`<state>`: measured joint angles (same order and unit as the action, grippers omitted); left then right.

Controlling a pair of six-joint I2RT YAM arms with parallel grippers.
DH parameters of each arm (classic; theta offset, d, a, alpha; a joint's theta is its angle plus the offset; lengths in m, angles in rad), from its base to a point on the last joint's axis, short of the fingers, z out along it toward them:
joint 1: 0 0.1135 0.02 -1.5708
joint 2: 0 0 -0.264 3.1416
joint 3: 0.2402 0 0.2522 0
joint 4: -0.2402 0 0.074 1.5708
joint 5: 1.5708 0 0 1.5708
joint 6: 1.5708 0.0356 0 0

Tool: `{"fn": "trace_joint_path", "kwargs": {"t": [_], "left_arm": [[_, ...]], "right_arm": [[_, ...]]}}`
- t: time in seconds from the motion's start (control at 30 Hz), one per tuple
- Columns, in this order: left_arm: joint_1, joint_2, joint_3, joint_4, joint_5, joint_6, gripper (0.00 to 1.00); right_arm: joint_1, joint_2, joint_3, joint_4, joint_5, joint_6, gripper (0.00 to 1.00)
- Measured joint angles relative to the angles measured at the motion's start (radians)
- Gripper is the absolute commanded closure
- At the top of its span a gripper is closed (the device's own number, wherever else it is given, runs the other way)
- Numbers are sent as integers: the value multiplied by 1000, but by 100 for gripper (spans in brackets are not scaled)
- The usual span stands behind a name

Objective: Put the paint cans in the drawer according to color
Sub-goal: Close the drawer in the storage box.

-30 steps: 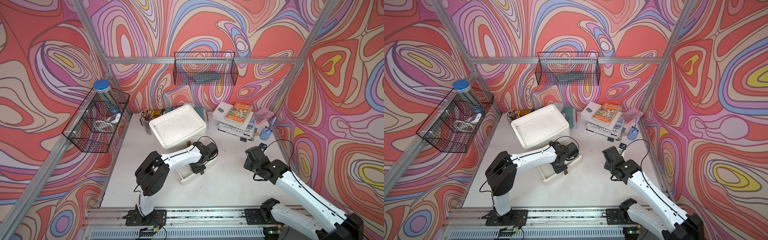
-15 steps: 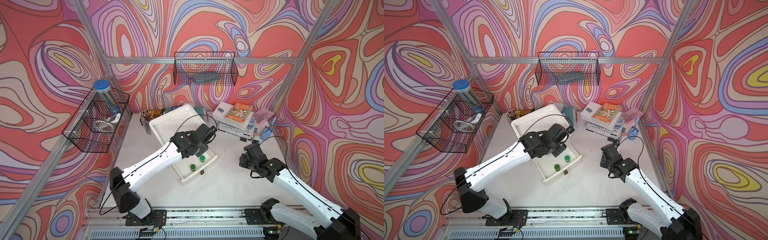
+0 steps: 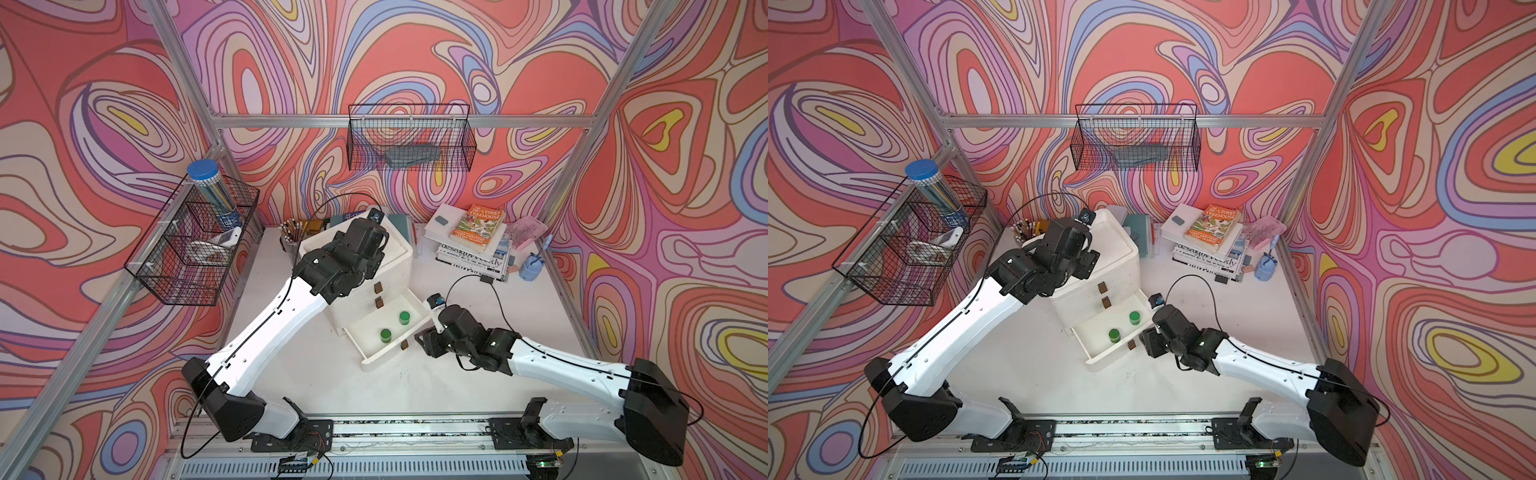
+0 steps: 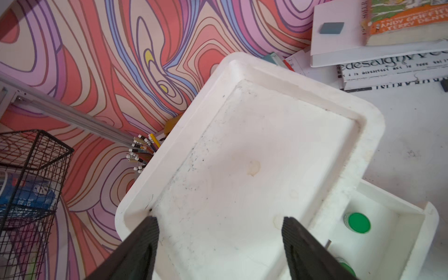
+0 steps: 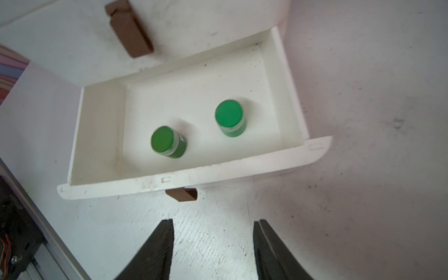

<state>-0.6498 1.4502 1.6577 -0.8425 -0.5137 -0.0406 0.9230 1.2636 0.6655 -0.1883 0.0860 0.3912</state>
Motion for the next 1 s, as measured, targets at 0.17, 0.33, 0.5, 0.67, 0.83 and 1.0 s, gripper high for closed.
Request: {"fn": "trace_joint_path", "kwargs": {"t": [0.17, 0.33, 0.5, 0.67, 0.83, 1.0], "left_arm": [[84, -2, -52, -2, 125, -100, 21], [126, -4, -177, 25, 218, -194, 23], [133, -33, -215, 61, 262, -242, 25], [134, -43, -237, 85, 283, -256, 27], [134, -48, -255, 118, 293, -256, 29], [134, -48, -267, 147, 302, -255, 30]], "right_arm": [[95, 79, -105, 177, 63, -48, 44], [122, 165, -129, 298, 105, -77, 44], [124, 233, -121, 415, 140, -85, 43], [125, 315, -97, 515, 163, -85, 43], [126, 406, -43, 590, 190, -103, 43], [126, 506, 53, 684, 212, -130, 43]]}}
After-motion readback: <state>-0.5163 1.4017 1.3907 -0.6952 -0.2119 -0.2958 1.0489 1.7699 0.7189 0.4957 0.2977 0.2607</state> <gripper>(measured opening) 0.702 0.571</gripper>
